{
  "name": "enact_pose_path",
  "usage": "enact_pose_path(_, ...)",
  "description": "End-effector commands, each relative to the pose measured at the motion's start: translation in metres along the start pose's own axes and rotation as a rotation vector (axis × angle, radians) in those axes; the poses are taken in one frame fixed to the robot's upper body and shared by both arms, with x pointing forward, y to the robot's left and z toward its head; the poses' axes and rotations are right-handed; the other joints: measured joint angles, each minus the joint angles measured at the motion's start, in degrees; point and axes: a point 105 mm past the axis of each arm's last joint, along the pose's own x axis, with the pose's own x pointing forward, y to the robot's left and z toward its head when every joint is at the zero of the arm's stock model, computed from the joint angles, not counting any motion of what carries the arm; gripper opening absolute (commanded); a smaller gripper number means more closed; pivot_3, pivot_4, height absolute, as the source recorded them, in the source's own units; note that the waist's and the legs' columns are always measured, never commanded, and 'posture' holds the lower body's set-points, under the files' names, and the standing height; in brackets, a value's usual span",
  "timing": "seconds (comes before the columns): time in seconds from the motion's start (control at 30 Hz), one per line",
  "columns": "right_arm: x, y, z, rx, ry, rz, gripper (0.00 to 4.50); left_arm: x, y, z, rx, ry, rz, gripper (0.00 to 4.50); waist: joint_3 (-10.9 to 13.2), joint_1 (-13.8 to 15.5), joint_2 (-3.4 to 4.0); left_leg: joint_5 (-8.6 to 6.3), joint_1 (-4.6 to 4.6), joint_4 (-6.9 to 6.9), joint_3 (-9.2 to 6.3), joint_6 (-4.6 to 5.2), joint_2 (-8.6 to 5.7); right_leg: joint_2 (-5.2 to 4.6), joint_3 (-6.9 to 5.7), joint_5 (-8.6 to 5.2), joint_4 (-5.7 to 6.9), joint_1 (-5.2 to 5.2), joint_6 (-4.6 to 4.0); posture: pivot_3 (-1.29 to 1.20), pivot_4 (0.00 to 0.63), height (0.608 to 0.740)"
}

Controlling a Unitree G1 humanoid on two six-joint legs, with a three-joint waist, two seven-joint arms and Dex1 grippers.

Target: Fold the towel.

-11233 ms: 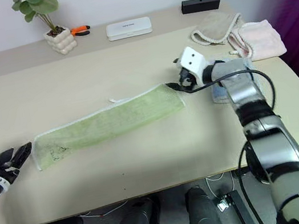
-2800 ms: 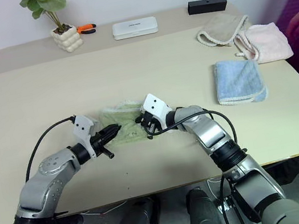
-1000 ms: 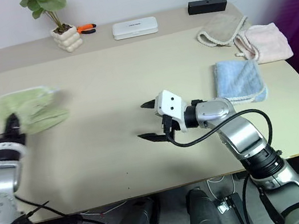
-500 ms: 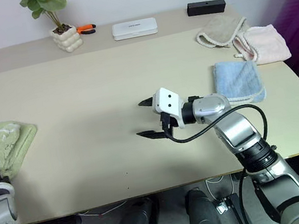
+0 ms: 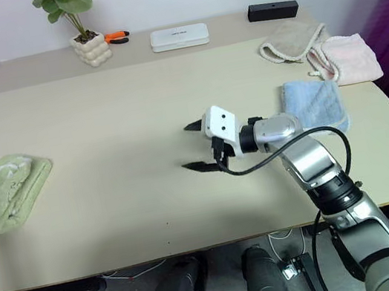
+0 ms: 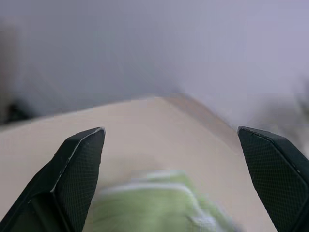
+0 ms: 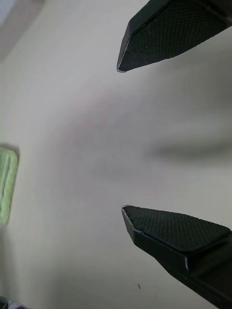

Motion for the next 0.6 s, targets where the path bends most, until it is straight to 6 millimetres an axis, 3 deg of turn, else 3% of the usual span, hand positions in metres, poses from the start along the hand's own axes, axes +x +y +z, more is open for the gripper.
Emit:
enact_pose_path(0.03,-0.016,-0.039,0.003,0.088,-0.038,-0.211,4.5,0.002,-0.071,-0.028,0.144,0.108,-0.351,4.49,0.0,-0.2,0.04,0.0,0.0,-0.01,0.03,0.0,-0.02,0.0,0.03,0.0,0.0,-0.01,-0.01,0.0,0.15,0.74)
enact_pose_path(0.13,-0.032,-0.049,-0.01,0.144,-0.023,-0.298,4.5,-0.003,-0.109,-0.049,0.298,0.165,-0.568,4.49,0.01,-0.48,0.04,0.0,-0.04,-0.14,0.03,0.05,0.01,-0.01,0.05,0.02,-0.01,-0.15,0.02,0.0,0.15,0.74)
enact_pose_path(0.27,-0.055,-0.045,-0.029,0.177,0.031,-0.359,4.5,-0.007,-0.137,-0.061,0.277,0.174,-0.726,4.49,0.05,-0.52,0.12,-0.06,-0.04,-0.3,0.05,0.05,0.19,0.07,0.08,0.11,0.04,-0.31,0.19,0.0,0.15,0.74)
enact_pose_path(0.43,-0.075,-0.038,-0.04,0.22,0.066,-0.397,4.5,-0.009,-0.145,-0.072,0.253,0.206,-0.79,4.49,0.14,-0.65,0.28,-0.12,-0.06,-0.23,0.07,0.03,0.33,0.19,0.09,0.12,0.04,-0.32,0.2,0.0,0.15,0.74)
enact_pose_path(0.6,-0.077,-0.036,-0.04,0.241,0.056,-0.411,4.5,-0.011,-0.144,-0.078,0.261,0.23,-0.807,4.49,0.14,-0.59,0.27,-0.1,-0.04,-0.05,0.12,0.01,0.53,0.4,0.13,0.09,0.01,-0.23,-0.06,0.0,0.15,0.74)
